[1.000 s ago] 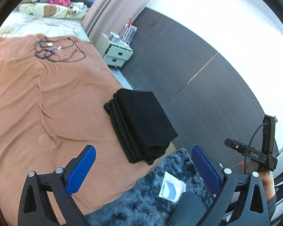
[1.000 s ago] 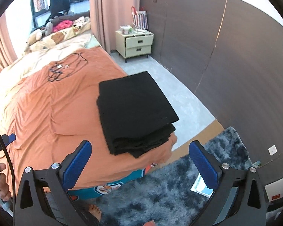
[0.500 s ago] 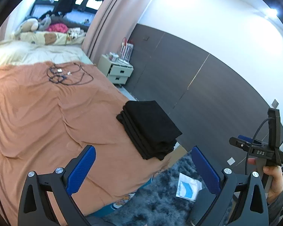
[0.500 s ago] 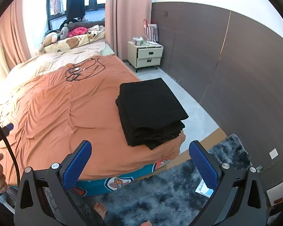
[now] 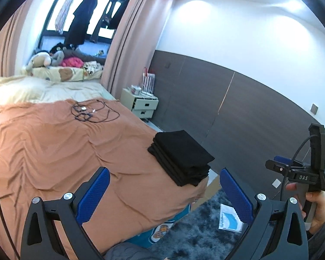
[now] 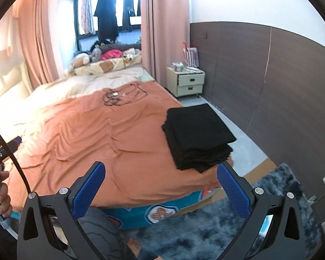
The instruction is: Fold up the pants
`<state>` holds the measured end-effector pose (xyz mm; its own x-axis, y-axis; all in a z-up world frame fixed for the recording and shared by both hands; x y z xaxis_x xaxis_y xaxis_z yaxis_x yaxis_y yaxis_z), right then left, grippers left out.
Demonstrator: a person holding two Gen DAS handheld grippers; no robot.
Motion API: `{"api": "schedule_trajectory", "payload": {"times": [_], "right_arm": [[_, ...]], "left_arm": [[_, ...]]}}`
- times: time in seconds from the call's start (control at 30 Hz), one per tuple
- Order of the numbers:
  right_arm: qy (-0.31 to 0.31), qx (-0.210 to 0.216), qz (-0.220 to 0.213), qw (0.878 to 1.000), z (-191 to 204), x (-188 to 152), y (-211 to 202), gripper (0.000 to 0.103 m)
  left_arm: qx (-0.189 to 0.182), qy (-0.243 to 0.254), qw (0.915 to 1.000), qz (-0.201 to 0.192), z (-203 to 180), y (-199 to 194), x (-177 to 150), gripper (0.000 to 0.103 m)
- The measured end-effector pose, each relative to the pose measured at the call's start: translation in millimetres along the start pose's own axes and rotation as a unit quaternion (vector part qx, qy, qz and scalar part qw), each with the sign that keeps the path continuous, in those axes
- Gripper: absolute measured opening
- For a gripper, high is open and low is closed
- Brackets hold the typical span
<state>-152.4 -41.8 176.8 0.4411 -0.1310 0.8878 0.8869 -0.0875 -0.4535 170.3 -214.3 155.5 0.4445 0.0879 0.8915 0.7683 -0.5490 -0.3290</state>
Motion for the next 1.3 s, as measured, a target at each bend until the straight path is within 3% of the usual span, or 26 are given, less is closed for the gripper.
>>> {"api": "schedule_trajectory", "payload": {"times": [0.27, 0.43, 0.73, 1.3], "right_arm": [[0.024, 0.05, -0.039, 0.998, -0.7, -49.8, -11.8, 0.103], [0.03, 0.055, -0.051, 0.997, -6.9, -82.0, -8.9, 0.103], [0.045, 0.095, -0.056, 0.993, -8.1, -114.1, -12.4, 0.103], [0.007, 0.086, -0.029, 0.996, 31.8, -135.9, -5.7, 0.103]], "left_arm": [[0.052, 0.031, 0.9975, -0.035, 34.0, -72.0, -12.6, 0.102], [0.088, 0.059, 0.9933, -0.046, 44.8, -104.2, -25.4, 0.102], [0.108, 0.059, 0.9915, -0.042, 54.7, -131.9, -67.4, 0.102], [0.157, 0.055, 0.9857, -0.024, 65.5, -146.0, -130.3, 0.102]]}}
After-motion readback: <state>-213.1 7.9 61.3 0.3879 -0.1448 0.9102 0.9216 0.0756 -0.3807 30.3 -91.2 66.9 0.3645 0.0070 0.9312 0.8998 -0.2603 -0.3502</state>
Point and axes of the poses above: each gripper's, at about its wrist camera, not at the fingertips, and y roughly the way its jaws point, z to its left, x to its top, the point moved 2 cm from there along y, roughly the way its jaws point, and after that the axes turned 7 degrees about -z, right-handed, at the moved point
